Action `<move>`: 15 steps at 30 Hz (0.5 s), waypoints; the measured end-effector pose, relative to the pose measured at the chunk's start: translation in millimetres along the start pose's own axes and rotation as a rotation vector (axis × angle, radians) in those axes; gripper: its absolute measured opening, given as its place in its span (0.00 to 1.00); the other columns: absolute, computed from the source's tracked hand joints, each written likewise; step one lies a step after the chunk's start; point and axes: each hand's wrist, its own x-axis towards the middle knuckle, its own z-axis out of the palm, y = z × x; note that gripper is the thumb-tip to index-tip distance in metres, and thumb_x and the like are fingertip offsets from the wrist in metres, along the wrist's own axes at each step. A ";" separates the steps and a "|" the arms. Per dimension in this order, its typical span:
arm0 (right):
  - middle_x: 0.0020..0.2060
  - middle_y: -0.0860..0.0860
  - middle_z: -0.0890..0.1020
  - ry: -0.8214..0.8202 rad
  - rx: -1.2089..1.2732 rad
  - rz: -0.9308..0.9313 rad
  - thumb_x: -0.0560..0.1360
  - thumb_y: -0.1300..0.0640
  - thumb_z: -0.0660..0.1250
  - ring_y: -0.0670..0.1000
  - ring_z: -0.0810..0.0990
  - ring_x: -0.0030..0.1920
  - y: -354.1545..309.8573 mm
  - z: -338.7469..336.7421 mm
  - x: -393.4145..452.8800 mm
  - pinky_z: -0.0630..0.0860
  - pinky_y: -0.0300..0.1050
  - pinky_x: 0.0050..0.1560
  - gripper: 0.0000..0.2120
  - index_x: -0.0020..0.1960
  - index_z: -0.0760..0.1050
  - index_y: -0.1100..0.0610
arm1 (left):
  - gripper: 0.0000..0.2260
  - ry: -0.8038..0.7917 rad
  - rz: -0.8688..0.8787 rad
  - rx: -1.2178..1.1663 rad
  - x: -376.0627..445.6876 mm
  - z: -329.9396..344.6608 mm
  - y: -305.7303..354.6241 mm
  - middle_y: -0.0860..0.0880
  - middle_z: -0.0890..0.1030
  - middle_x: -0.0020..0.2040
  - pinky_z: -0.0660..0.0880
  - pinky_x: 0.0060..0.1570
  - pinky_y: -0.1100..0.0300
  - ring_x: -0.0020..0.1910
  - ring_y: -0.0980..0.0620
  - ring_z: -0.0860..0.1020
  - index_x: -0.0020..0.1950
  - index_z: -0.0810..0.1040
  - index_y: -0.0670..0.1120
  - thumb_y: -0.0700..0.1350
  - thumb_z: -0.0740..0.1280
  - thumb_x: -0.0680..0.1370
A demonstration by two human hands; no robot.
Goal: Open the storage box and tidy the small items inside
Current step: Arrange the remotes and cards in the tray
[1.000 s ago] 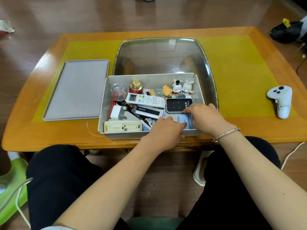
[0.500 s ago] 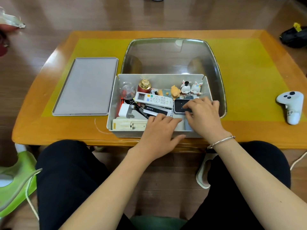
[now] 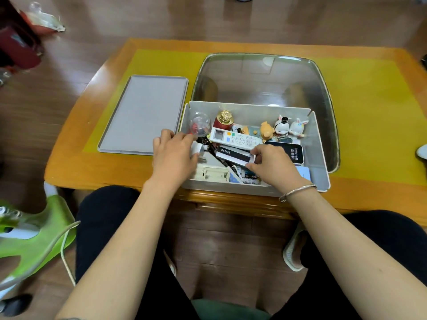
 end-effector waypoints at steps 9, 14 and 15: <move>0.49 0.50 0.82 0.017 0.002 -0.018 0.75 0.52 0.64 0.54 0.78 0.52 1.6 6.3 -7.7 0.75 0.49 0.52 0.13 0.59 0.76 0.52 | 0.20 -0.152 -0.004 0.153 24.1 7.4 7.8 0.49 0.81 0.50 0.54 0.45 0.52 0.57 0.45 0.66 0.55 0.78 0.52 0.65 0.62 0.74; 0.44 0.47 0.82 0.023 0.087 -0.036 0.77 0.54 0.62 0.53 0.78 0.50 1.8 13.0 -9.1 0.74 0.47 0.49 0.13 0.59 0.77 0.50 | 0.15 -0.037 -0.023 0.095 19.6 8.5 9.6 0.48 0.82 0.49 0.54 0.46 0.53 0.58 0.45 0.65 0.57 0.79 0.52 0.58 0.61 0.77; 0.44 0.48 0.83 0.038 0.095 -0.037 0.77 0.54 0.62 0.53 0.78 0.49 2.4 13.9 -9.0 0.75 0.46 0.49 0.12 0.59 0.77 0.50 | 0.15 0.005 -0.030 0.066 16.3 8.5 9.6 0.49 0.82 0.50 0.53 0.46 0.53 0.58 0.45 0.65 0.58 0.78 0.52 0.57 0.62 0.77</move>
